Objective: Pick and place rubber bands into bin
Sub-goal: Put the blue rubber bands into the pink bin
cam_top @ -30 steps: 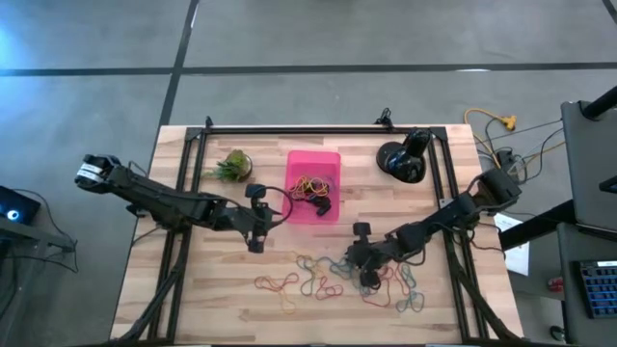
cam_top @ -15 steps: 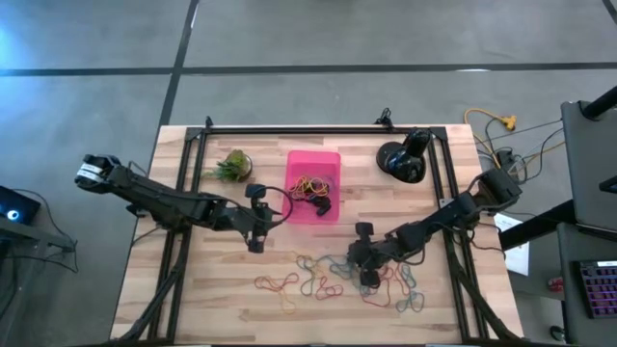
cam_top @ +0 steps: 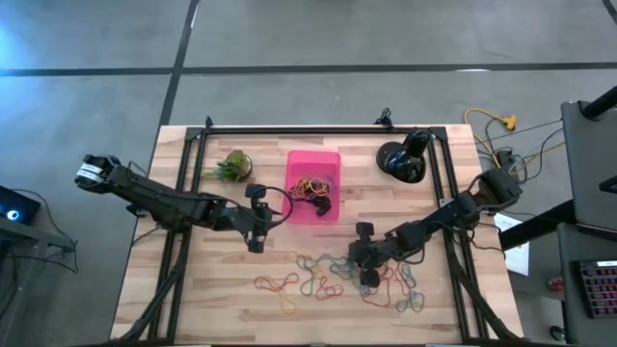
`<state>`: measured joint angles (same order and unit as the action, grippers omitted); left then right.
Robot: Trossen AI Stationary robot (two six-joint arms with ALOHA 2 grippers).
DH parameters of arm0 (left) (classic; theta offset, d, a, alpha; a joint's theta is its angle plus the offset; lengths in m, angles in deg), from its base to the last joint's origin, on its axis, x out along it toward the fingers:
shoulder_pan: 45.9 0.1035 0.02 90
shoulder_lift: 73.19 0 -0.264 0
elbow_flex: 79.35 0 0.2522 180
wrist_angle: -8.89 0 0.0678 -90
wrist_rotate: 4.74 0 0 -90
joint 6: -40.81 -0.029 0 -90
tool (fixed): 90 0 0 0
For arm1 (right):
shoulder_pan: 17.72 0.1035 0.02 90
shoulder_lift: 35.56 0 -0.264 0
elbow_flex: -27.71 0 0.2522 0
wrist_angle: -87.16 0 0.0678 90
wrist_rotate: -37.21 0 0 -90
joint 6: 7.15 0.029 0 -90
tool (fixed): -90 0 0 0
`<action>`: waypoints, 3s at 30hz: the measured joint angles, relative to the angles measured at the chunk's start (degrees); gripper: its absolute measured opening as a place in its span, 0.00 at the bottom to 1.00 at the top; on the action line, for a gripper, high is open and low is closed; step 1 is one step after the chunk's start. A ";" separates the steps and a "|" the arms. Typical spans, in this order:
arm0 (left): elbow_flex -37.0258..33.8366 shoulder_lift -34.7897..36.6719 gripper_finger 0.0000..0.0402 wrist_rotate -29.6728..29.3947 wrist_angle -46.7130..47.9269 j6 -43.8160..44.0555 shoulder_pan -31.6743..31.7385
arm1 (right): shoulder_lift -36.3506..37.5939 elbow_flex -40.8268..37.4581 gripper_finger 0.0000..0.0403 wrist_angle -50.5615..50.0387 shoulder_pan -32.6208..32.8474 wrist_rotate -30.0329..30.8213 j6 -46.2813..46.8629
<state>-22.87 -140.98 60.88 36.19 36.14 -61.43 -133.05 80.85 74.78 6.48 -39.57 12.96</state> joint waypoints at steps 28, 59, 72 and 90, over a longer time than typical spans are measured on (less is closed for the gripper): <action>0.00 -0.04 0.24 0.02 -0.03 -0.09 0.02 | 3.40 4.55 0.02 -2.47 4.19 16.02 -16.65; -0.63 -0.04 0.24 0.02 -0.66 -0.13 0.02 | 8.28 19.15 0.02 -2.68 -2.04 38.81 -47.31; -0.76 -0.04 0.24 0.02 -0.64 -0.15 0.00 | 8.17 18.73 0.02 -2.39 -22.90 18.75 -42.22; -0.90 -0.04 0.24 0.02 -0.63 -0.17 0.00 | 6.47 17.92 0.03 -2.55 -30.88 -3.09 -31.18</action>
<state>-23.77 -141.02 60.90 35.56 35.97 -61.43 -126.58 98.77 72.23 -24.40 -42.66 -18.23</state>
